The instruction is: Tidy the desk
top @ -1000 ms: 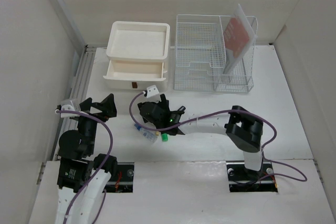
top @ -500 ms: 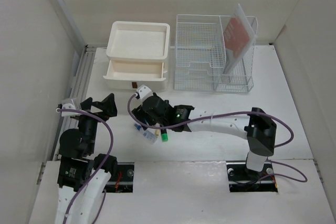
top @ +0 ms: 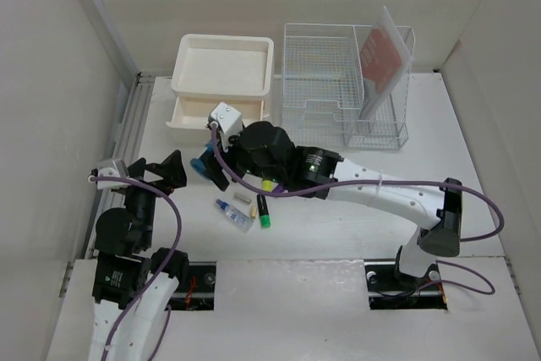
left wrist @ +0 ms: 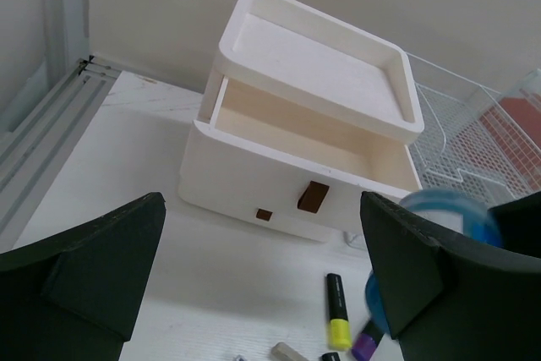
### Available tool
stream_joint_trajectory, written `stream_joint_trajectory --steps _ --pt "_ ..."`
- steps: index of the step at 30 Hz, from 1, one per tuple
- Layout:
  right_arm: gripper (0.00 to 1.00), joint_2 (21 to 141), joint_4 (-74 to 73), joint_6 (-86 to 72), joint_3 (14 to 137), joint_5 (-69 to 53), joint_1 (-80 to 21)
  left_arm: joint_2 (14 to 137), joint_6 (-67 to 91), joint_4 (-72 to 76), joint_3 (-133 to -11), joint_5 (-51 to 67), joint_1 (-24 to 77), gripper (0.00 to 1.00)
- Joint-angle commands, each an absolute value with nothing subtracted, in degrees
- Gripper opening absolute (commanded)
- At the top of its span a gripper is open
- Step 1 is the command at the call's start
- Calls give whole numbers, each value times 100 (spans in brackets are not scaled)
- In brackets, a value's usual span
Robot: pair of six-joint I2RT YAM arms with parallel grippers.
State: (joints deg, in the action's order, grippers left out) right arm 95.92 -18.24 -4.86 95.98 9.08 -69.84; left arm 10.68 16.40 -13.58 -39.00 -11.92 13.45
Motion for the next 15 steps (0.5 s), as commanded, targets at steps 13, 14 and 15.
stream_joint_trajectory --steps 13,14,15 --pt "0 10431 -967 -166 11276 3769 -7014 668 1705 -1213 -3902 -1529 1380 100" --pt "0 10520 -897 -167 11337 4101 -7014 668 1705 -1213 -3902 -1529 1380 100" --pt "0 10738 -896 -254 11529 4252 -6961 668 1705 -1213 -3902 -1529 1380 100"
